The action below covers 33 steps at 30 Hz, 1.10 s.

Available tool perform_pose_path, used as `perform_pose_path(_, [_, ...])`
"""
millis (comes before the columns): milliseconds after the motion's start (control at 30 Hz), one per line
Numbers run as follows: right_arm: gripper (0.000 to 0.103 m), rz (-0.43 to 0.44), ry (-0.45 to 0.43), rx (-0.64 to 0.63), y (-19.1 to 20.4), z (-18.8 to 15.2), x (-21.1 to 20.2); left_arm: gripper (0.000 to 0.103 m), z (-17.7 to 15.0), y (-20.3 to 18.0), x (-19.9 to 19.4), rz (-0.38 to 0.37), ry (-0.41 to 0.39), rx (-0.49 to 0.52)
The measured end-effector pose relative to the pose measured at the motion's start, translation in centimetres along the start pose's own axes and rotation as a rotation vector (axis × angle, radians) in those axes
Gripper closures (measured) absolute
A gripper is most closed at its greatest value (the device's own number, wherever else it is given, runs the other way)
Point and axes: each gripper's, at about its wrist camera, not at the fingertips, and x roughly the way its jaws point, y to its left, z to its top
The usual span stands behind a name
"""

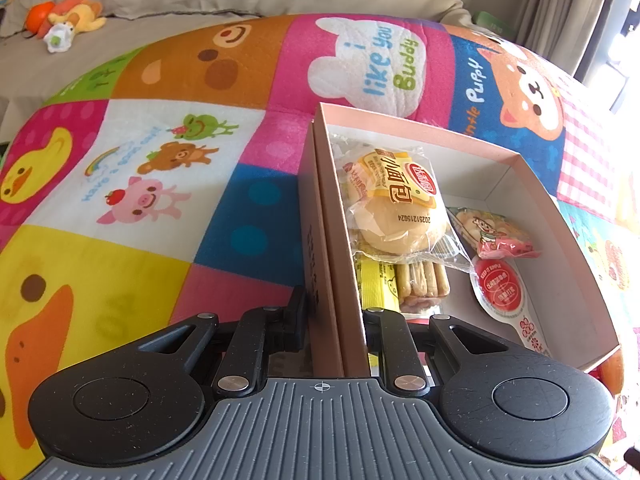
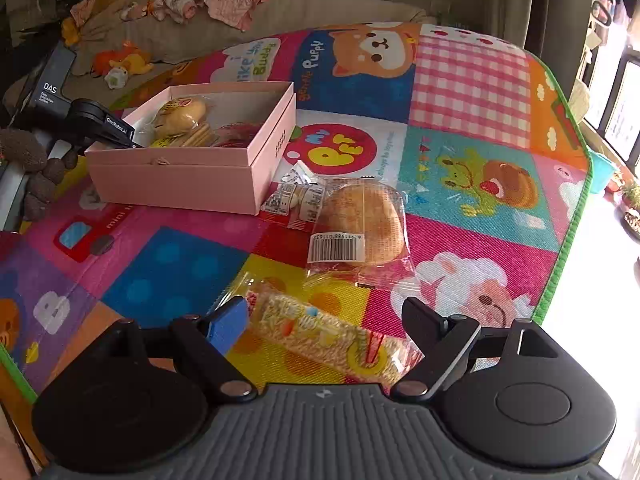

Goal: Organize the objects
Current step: 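Move the right tool to the long rice-cracker stick bag, then grasp the rice-cracker stick bag with the right tool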

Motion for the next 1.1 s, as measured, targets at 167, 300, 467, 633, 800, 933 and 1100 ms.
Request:
perform_pose_path(167, [0.036,-0.122,0.003,0.201,-5.2,0.9,1.7,0.083,0.1,0.1,-0.1,-0.006,0.003,-0.004])
perform_pose_path(300, [0.049,-0.236,0.099,0.218,-7.4,0.2,4.1,0.083,0.0,0.2,-0.1,-0.008,-0.003,-0.002])
perform_pose_path(467, [0.049,-0.169,0.118,0.237,-6.3,-1.0,2.8,0.083,0.1,0.0,-0.1,0.005,0.005,0.004])
perform_pose_path(633, [0.048,-0.118,0.136,0.25,-3.5,-1.9,1.5,0.083,0.1,0.1,-0.1,0.006,0.003,-0.012])
perform_pose_path(800, [0.047,0.034,0.163,0.268,-1.1,-2.0,0.3,0.083,0.1,0.3,-0.1,-0.006,0.007,-0.02])
perform_pose_path(933, [0.035,0.023,0.08,0.177,0.4,-1.0,-0.9,0.083,0.1,0.3,-0.1,-0.006,0.006,-0.018])
perform_pose_path(1100, [0.019,0.1,0.01,0.012,2.2,-0.1,-1.9,0.083,0.1,0.3,-0.1,-0.004,0.005,-0.014])
